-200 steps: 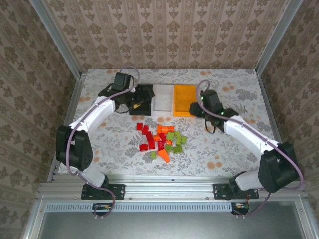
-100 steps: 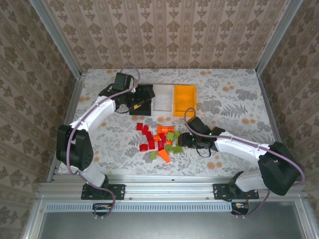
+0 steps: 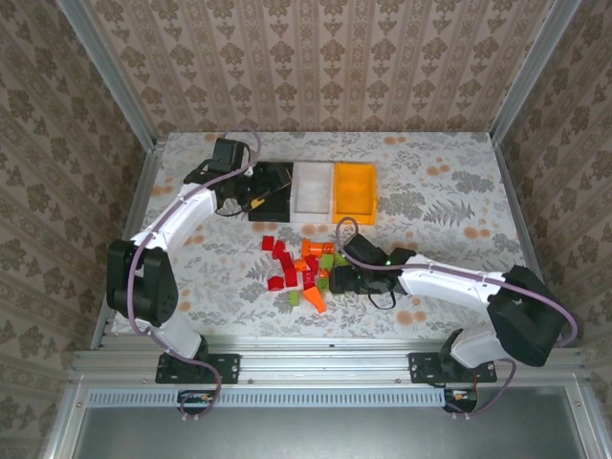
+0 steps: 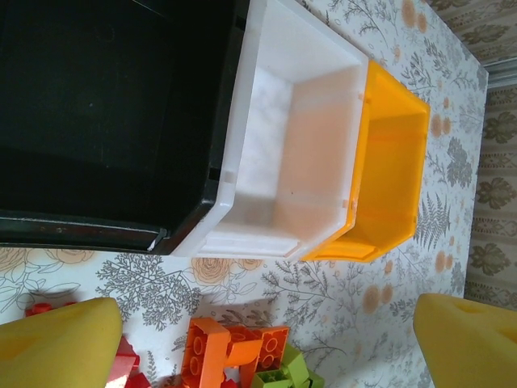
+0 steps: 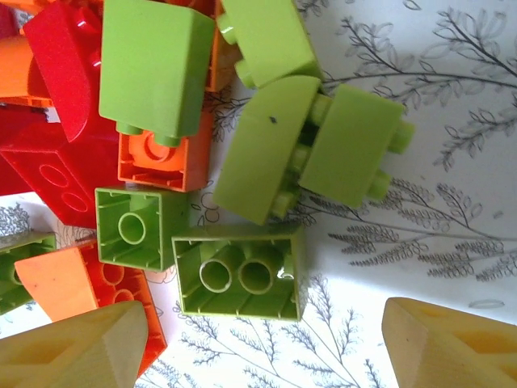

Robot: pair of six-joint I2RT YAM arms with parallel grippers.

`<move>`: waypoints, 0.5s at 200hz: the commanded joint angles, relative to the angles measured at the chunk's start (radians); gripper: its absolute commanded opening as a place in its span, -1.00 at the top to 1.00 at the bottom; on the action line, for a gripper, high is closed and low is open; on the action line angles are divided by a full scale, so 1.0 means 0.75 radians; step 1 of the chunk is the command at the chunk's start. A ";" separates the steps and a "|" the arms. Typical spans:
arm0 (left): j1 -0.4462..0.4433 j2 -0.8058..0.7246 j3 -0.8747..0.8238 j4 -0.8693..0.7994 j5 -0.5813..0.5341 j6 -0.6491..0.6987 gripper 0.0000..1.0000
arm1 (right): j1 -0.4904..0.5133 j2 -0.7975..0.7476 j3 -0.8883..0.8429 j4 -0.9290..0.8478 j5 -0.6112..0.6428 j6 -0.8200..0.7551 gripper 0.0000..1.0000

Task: Sort the legos into containers by color

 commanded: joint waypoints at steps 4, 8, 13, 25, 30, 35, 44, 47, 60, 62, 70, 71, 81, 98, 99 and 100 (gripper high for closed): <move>0.018 -0.030 0.021 -0.007 0.032 -0.017 -0.89 | 0.025 0.085 0.062 -0.090 0.045 -0.137 -0.61; 0.022 -0.032 0.021 -0.009 0.031 -0.016 -0.90 | 0.029 0.097 0.067 -0.088 0.040 -0.144 -0.62; 0.028 -0.033 0.021 -0.012 0.028 -0.016 -0.89 | 0.033 0.110 0.071 -0.083 0.031 -0.151 -0.62; 0.048 -0.038 0.019 -0.012 0.022 -0.016 -0.89 | 0.049 0.139 0.084 -0.083 0.025 -0.162 -0.64; 0.055 -0.040 0.018 -0.009 0.022 -0.019 -0.89 | 0.055 0.147 0.086 -0.084 0.028 -0.163 -0.66; 0.062 -0.040 0.016 -0.007 0.024 -0.023 -0.89 | 0.060 0.155 0.087 -0.079 0.028 -0.164 -0.67; 0.076 -0.042 0.013 -0.004 0.033 -0.033 -0.90 | 0.068 0.169 0.089 -0.070 0.017 -0.166 -0.69; 0.082 -0.042 0.012 0.000 0.039 -0.036 -0.89 | 0.071 0.173 0.090 -0.068 0.014 -0.167 -0.70; 0.096 -0.042 0.007 0.012 0.058 -0.052 -0.89 | 0.077 0.194 0.099 -0.063 0.011 -0.173 -0.71; 0.098 -0.042 0.005 0.013 0.060 -0.056 -0.89 | 0.076 0.198 0.100 -0.063 0.013 -0.174 -0.71; 0.102 -0.042 0.003 0.018 0.067 -0.061 -0.89 | 0.079 0.212 0.106 -0.067 0.030 -0.176 -0.70; 0.102 -0.042 0.003 0.019 0.067 -0.061 -0.89 | 0.079 0.213 0.106 -0.068 0.032 -0.175 -0.70; 0.102 -0.042 0.001 0.021 0.071 -0.063 -0.89 | 0.078 0.224 0.107 -0.067 0.053 -0.181 -0.69; 0.103 -0.042 -0.001 0.023 0.074 -0.065 -0.89 | 0.078 0.233 0.104 -0.049 0.067 -0.197 -0.62; 0.103 -0.041 -0.001 0.023 0.075 -0.065 -0.89 | 0.077 0.233 0.104 -0.048 0.067 -0.198 -0.62; 0.103 -0.042 -0.001 0.023 0.075 -0.065 -0.89 | 0.077 0.235 0.102 -0.046 0.065 -0.198 -0.61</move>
